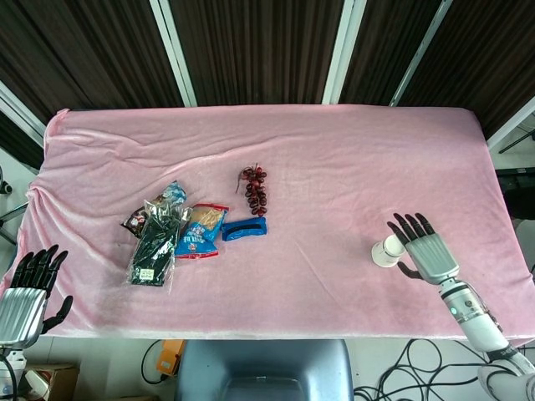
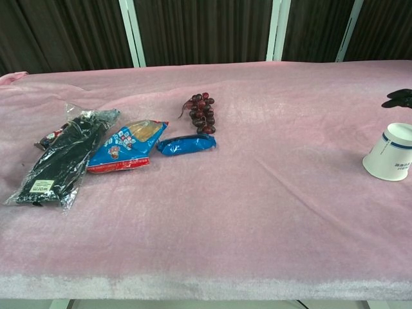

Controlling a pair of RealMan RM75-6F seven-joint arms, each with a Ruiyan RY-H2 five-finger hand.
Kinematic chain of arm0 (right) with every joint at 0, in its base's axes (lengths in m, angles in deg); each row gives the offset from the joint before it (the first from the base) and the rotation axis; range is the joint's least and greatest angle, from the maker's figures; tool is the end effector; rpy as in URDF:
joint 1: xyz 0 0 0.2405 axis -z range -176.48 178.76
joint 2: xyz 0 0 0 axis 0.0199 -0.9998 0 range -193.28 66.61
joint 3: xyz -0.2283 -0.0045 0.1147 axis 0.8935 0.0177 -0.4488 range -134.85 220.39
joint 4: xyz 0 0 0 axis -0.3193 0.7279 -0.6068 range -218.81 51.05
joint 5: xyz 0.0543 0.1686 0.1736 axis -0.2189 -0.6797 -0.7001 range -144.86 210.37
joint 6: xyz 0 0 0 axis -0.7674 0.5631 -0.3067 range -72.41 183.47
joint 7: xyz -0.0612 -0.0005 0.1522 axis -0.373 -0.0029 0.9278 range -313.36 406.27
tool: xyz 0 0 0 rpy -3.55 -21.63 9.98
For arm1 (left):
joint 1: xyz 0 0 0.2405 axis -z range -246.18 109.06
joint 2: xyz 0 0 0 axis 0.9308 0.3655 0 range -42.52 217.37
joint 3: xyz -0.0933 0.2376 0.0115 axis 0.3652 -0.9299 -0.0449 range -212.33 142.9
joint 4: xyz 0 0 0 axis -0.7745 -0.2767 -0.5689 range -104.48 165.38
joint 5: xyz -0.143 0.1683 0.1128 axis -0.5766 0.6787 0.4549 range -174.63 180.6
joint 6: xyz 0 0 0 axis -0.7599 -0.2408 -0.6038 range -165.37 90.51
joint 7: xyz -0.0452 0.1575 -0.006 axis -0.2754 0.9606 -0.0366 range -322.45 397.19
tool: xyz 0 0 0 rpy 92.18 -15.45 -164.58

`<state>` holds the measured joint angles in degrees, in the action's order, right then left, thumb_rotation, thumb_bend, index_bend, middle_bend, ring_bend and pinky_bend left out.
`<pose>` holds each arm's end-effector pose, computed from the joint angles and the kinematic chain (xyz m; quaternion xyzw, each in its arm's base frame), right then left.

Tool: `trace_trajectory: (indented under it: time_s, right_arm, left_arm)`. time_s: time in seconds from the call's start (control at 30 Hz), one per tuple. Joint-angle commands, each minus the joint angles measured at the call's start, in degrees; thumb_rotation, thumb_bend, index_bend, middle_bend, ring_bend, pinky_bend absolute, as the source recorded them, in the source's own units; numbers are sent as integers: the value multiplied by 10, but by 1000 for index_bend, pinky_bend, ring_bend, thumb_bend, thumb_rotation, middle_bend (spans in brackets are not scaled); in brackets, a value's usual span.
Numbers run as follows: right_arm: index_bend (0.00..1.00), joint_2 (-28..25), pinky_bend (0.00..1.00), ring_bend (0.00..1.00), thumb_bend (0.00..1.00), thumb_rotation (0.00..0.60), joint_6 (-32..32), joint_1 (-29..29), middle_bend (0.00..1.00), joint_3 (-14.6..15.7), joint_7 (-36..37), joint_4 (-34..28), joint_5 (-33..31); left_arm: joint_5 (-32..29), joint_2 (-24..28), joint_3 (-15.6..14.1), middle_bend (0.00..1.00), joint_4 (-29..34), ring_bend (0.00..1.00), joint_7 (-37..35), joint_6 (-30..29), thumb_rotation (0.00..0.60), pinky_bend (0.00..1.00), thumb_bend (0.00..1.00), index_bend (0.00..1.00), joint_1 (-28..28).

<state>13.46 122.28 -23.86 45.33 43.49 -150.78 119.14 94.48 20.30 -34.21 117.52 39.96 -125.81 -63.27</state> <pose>-0.3435 -0.3119 0.0462 0.7618 -0.2851 0.2702 0.5151 -0.3242 0.1968 0.1119 -0.6347 -0.3338 -0.3883 0.5788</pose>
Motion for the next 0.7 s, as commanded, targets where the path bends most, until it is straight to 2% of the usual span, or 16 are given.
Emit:
trace_trajectory:
  time_s: [0.03, 0.13, 0.2, 0.27, 0.33, 0.4, 0.5, 0.7]
  right_arm:
    - [0, -55, 16, 0, 442, 600, 67, 40, 0, -1, 4, -96, 3]
    - [0, -114, 0, 0, 442, 600, 133, 103, 0, 15, -50, -222, -16]
    - [0, -126, 0, 0, 442, 600, 188, 141, 0, 26, -75, -266, -5]
    - [0, -119, 0, 0, 442, 600, 236, 174, 0, 36, -82, -272, 16]
    - [0, -107, 0, 0, 441, 600, 251, 192, 0, 39, -75, -263, 20]
    - [0, -111, 0, 0, 441, 600, 233, 191, 0, 42, -74, -261, 16]
    - [0, -113, 0, 0, 441, 600, 215, 188, 0, 30, -61, -261, 1]
    - [0, -111, 0, 0, 441, 600, 207, 190, 0, 20, -62, -258, 5]
  left_arm:
    - [1, 0, 1, 0, -1, 12, 0, -5, 600, 55, 403, 0, -2]
    - [2, -2, 2, 0, -2, 3, 4, -9, 600, 55, 402, 0, -3]
    - [4, -3, 2, 0, -3, 0, 5, -10, 600, 54, 401, 0, -3]
    - [10, -4, 0, 0, -3, 0, 6, -12, 600, 53, 402, 0, -3]
    - [19, -6, -2, 0, -4, 0, 7, -16, 600, 53, 403, 0, -2]
    - [29, -7, -4, 0, -5, 0, 6, -20, 600, 52, 402, 0, -2]
    - [39, -6, -9, 0, -6, 0, 4, -25, 600, 53, 401, 0, -3]
    - [36, -3, -14, 0, -1, 0, 11, -26, 600, 53, 402, 0, -9]
